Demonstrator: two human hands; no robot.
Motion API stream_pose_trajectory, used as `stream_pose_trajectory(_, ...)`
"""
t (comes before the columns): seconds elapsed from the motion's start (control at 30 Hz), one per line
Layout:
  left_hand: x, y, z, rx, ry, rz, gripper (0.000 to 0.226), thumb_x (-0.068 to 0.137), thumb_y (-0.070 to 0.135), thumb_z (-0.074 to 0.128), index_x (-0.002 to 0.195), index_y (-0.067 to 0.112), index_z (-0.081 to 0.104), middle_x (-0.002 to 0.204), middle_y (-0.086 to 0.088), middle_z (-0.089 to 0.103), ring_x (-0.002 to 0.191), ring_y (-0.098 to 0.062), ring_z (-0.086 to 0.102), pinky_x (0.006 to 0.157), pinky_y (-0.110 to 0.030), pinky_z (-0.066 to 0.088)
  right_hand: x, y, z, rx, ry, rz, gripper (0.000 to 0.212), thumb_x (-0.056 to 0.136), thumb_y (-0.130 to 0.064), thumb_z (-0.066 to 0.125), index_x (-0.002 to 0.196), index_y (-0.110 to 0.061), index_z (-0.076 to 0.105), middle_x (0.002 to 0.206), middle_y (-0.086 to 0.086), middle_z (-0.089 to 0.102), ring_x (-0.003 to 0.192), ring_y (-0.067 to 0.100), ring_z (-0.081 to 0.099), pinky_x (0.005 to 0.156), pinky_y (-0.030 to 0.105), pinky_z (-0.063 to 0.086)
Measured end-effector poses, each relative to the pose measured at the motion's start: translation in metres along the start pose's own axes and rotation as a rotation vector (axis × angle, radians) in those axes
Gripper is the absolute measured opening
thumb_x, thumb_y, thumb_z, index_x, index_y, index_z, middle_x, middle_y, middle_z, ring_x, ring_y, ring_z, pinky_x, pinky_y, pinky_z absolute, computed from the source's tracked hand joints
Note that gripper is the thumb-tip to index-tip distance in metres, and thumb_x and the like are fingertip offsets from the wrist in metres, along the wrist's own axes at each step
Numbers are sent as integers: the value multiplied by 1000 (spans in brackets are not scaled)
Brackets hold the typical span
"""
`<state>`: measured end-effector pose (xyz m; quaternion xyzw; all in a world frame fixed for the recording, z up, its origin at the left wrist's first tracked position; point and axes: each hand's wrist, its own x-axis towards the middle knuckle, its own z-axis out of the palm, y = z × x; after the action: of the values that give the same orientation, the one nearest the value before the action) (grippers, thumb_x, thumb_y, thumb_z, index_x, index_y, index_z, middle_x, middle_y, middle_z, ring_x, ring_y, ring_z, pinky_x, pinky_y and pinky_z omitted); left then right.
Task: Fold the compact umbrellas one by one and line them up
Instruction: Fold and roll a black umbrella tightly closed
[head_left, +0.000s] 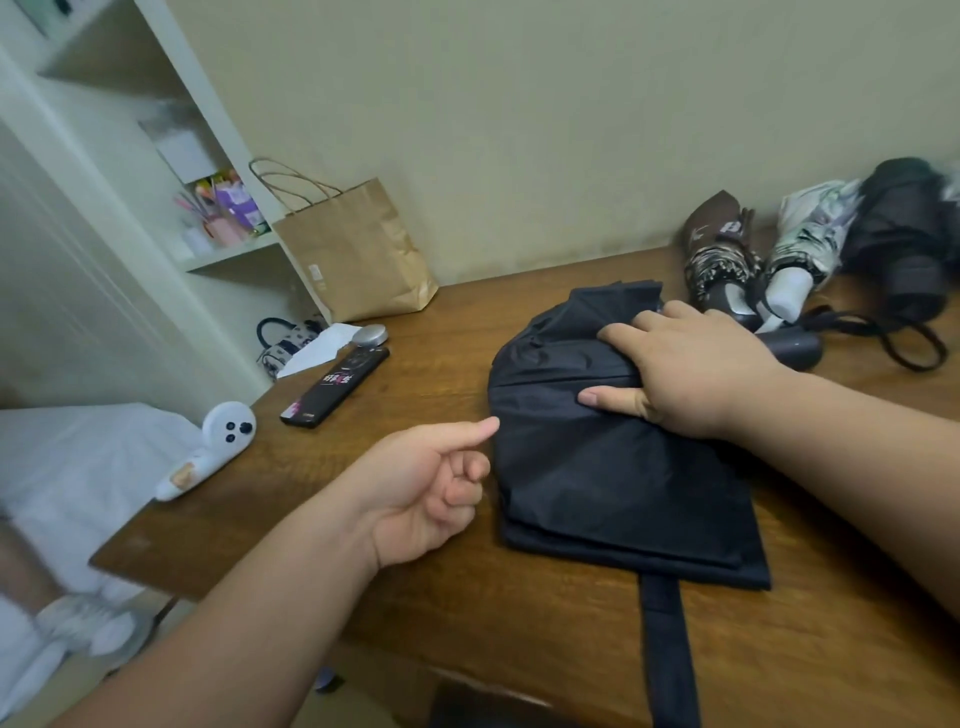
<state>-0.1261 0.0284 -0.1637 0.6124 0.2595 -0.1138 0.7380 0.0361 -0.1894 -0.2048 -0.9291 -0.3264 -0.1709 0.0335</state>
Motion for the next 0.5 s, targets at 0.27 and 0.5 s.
stream_pose_trajectory(0.27, 5, 12, 0, 41, -13, -49, 27, 96, 26, 66, 78, 13, 51, 46, 5, 38, 31, -3, 27, 31, -12, 16, -1, -2, -5, 9, -40, 16, 110, 58, -102, 4, 139, -37, 42, 123, -3, 58, 119, 25, 50, 89, 41, 42)
stream_pose_trajectory(0.5, -13, 1, -8, 376, -325, -81, 47, 95, 35, 70, 59, 9, 54, 42, 2, 43, 31, -4, 38, 35, -14, 21, 1, -2, -8, 30, -77, 22, 113, 53, -103, 13, 142, -38, 38, 127, -3, 56, 123, 24, 49, 95, 43, 43)
